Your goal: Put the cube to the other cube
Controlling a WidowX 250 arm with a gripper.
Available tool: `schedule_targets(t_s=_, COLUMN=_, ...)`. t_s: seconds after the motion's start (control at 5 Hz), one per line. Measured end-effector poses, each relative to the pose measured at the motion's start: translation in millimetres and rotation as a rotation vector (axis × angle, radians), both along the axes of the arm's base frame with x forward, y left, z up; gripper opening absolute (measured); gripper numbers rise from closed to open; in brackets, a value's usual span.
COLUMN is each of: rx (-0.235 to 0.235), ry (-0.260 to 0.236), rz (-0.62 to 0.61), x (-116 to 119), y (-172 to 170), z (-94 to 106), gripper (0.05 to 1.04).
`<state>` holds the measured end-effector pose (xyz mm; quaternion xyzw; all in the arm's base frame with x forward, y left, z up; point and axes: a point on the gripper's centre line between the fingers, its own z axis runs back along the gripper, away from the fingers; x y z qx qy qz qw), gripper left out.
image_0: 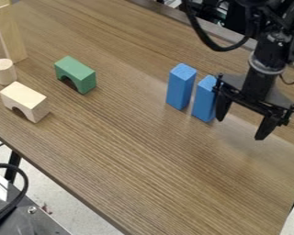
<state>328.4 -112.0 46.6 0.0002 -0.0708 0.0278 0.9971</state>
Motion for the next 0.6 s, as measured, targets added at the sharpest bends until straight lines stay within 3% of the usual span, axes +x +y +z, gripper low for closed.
schedule_targets(t_s=0.4, rx=-0.042, ry=-0.099, rz=-0.006, x=-11, y=-2, z=49.3, gripper=0.998)
schedule_targets(t_s=0.6, rx=-0.07, ry=-0.168, rz=-0.001, x=-18, y=-1, z=84.1, gripper=0.998)
